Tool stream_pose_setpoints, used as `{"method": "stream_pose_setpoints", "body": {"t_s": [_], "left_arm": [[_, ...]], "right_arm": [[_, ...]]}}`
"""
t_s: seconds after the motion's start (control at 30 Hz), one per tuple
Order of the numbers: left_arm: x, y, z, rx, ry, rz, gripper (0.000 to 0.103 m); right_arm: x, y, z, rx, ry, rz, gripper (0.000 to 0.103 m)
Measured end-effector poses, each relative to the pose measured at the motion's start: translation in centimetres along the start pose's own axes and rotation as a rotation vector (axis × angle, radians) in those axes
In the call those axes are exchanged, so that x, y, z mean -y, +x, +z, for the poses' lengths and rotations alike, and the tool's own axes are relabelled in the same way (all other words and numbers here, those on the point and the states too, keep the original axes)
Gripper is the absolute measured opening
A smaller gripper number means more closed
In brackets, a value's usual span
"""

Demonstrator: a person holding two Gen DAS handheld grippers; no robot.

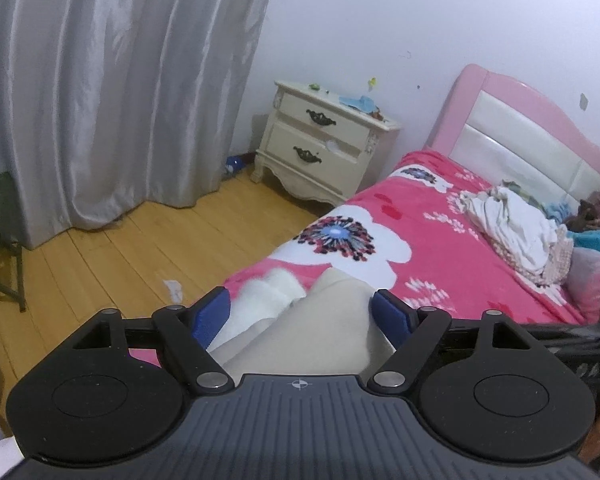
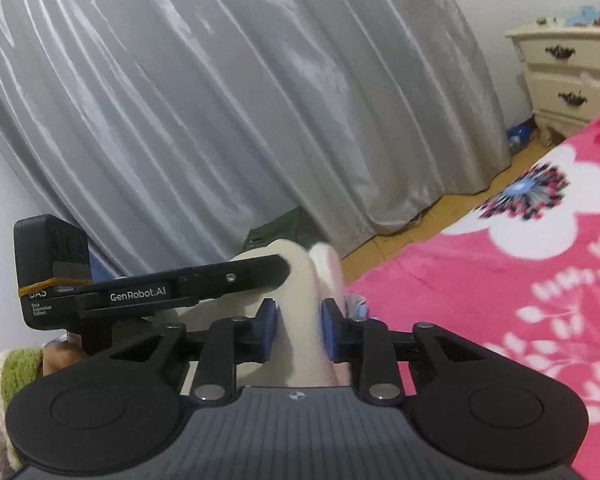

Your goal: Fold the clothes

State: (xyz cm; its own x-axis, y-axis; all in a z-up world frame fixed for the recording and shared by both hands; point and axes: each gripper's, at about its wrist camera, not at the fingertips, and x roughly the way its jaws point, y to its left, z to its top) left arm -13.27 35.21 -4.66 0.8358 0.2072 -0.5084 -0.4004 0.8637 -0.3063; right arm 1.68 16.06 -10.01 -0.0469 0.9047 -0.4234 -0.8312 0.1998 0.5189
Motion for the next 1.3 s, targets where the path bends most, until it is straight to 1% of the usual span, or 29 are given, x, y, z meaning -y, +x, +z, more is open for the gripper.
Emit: {"method": "stream_pose_setpoints", "body": {"t_s": [0.07,0.13,0.17,0.23,0.27,0.33,0.37,0.4,0.43,0.5,0.53,0.6,0.67,0.73,0.8,0.83,0.93,1.0,1.07,1.1,1.13,1.23,1.3], "left_arm": [[0.6,-2.1,0.6,0.038,-0.015,-0.034,0.077],[1.4,-3.9,1.1,0.067,-0.016,-0.074,0.078],[1.8,-4.5,1.1,0.072,-0.014,-0.093,0.078],[2.6,-4.5,0.6,0.044,0.016,-0.124,0.078],[3.0,-3.9,0.1,0.020,0.038,-0.116,0.078],[3.6,-2.2,-1.0,-0.033,0.088,-0.067,0.077],[3.7,-1.3,-1.6,-0.039,0.107,-0.033,0.077],[3.5,-0.7,-2.1,-0.035,0.116,-0.013,0.078],[3.4,-0.5,-2.1,-0.035,0.111,-0.002,0.077],[3.2,-0.4,-1.8,-0.041,0.091,0.018,0.077],[3.2,-0.8,-1.4,-0.044,0.074,0.020,0.076],[3.7,-2.9,-0.7,-0.042,0.065,0.006,0.076],[4.5,-5.4,-0.3,-0.041,0.072,-0.013,0.076],[5.4,-7.8,-1.3,-0.060,0.086,-0.029,0.077],[6.1,-9.6,-3.1,-0.092,0.079,-0.044,0.077],[6.4,-10.0,-4.1,-0.108,0.071,-0.051,0.077],[6.9,-9.3,-7.2,-0.176,0.058,-0.019,0.076],[7.2,-9.3,-8.1,-0.195,0.059,0.010,0.073],[7.2,-11.3,-8.0,-0.164,0.045,-0.005,0.075],[7.3,-12.3,-7.9,-0.147,0.036,-0.016,0.077],[7.5,-13.3,-8.1,-0.139,0.038,-0.023,0.078],[8.7,-13.8,-10.4,-0.208,0.039,-0.045,0.078],[9.8,-12.6,-12.5,-0.273,0.036,-0.049,0.078]], "right_arm": [[-0.7,-3.2,0.8,0.024,-0.075,-0.007,0.029],[-1.7,-6.0,1.2,0.014,-0.177,-0.040,0.029],[-2.2,-7.2,1.1,-0.002,-0.219,-0.051,0.026],[-3.2,-8.9,0.2,-0.051,-0.269,-0.041,0.024],[-3.7,-9.1,-0.7,-0.082,-0.288,-0.038,0.022],[-4.7,-8.6,-2.5,-0.142,-0.332,-0.030,0.019],[-5.0,-8.1,-3.5,-0.174,-0.355,-0.042,0.018],[-5.1,-7.2,-4.5,-0.195,-0.375,-0.075,0.018],[-4.9,-6.6,-5.1,-0.200,-0.372,-0.099,0.018],[-4.3,-6.2,-4.8,-0.209,-0.324,-0.132,0.018],[-4.2,-6.3,-4.5,-0.214,-0.309,-0.148,0.018],[-5.0,-7.7,-3.7,-0.233,-0.349,-0.161,0.017],[-6.4,-9.4,-3.2,-0.266,-0.395,-0.110,0.017],[-7.8,-10.7,-3.2,-0.311,-0.418,-0.048,0.017],[-9.1,-10.6,-4.3,-0.361,-0.444,-0.008,0.017],[-9.4,-9.9,-5.1,-0.382,-0.461,-0.015,0.017],[-9.6,-6.7,-8.0,-0.425,-0.510,-0.111,0.014],[-9.2,-5.6,-8.5,-0.430,-0.474,-0.142,0.013],[-9.7,-6.7,-7.6,-0.433,-0.455,-0.143,0.013],[-10.2,-7.7,-7.3,-0.439,-0.463,-0.141,0.017],[-10.8,-8.6,-7.2,-0.449,-0.482,-0.136,0.017],[-11.8,-10.0,-8.2,-0.478,-0.517,-0.148,0.017],[-11.4,-8.6,-9.8,-0.493,-0.533,-0.201,0.017]]}}
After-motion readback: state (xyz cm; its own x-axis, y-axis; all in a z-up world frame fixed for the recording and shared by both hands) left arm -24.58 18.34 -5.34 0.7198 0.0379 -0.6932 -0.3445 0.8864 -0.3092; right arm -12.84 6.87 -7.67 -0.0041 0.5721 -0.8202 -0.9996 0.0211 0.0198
